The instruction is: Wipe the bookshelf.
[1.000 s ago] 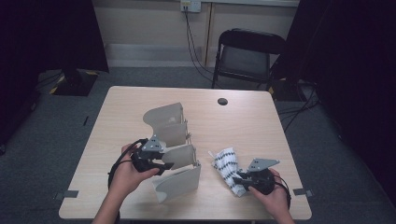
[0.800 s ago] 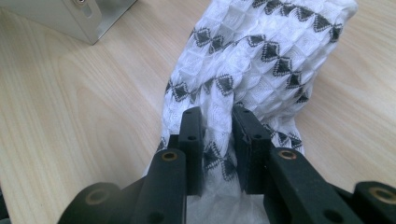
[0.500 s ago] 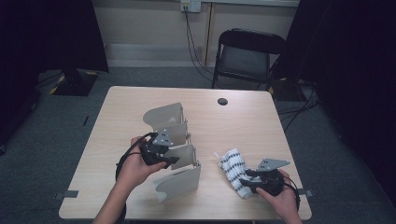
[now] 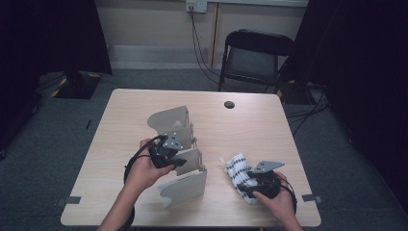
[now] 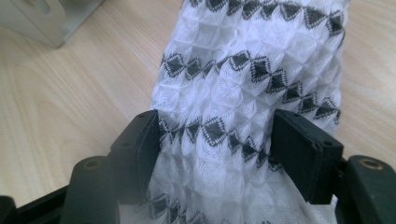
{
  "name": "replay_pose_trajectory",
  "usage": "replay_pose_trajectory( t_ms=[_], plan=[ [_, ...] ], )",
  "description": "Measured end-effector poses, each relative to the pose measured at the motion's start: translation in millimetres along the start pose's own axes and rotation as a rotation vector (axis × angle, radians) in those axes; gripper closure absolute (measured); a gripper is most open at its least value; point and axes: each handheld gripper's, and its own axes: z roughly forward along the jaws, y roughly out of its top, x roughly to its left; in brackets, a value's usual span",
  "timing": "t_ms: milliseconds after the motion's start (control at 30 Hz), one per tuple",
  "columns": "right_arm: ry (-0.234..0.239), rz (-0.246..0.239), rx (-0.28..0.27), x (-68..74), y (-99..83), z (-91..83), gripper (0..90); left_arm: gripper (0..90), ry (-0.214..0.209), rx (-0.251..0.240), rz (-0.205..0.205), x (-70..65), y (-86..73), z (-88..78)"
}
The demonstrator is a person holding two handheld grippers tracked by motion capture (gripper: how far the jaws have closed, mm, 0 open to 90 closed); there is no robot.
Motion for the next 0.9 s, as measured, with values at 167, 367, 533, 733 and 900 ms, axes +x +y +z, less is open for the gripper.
replay_pose_trajectory(
  t_ms=[167,367,533,733,900],
  plan=[
    [0.001,0.009,-0.006,-1.2,-1.2,3.4,32.8,89.4,-0.019,0.009,0.013,-1.9,1.9,-0.1],
    [0.009,0.026,-0.017,-3.9,-4.1,4.2,32.9,90.0,-0.017,0.023,0.015,-4.5,6.1,-0.5],
    [0.008,0.027,-0.021,-4.3,-5.1,4.2,32.8,90.0,-0.017,0.035,0.022,-5.2,9.3,-2.2],
    [0.01,0.026,-0.028,-4.8,-5.8,4.5,32.8,90.0,-0.017,0.022,0.015,-5.2,8.2,-1.5],
    [0.008,0.024,-0.026,-4.2,-6.0,4.5,32.8,90.0,-0.013,0.027,0.014,-6.3,8.2,-0.3]
  ],
)
